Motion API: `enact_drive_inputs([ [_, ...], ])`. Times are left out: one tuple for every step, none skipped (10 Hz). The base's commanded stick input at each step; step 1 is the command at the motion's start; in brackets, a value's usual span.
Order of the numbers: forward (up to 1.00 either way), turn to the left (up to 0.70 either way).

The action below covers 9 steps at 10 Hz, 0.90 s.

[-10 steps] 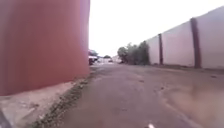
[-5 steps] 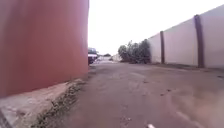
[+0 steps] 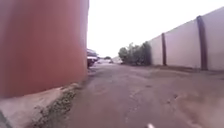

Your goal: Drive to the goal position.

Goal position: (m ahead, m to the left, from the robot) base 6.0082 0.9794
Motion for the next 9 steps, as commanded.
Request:
enact_drive_inputs([
  [0.5, 0.0],
  [0.5, 0.0],
  [0.5, 0.0],
  [0.5, 0.0],
  [0.5, 0.0],
  [0.5, 0.0],
  [0.5, 0.0],
  [0.5, 0.0],
  [0.5, 0.0],
])
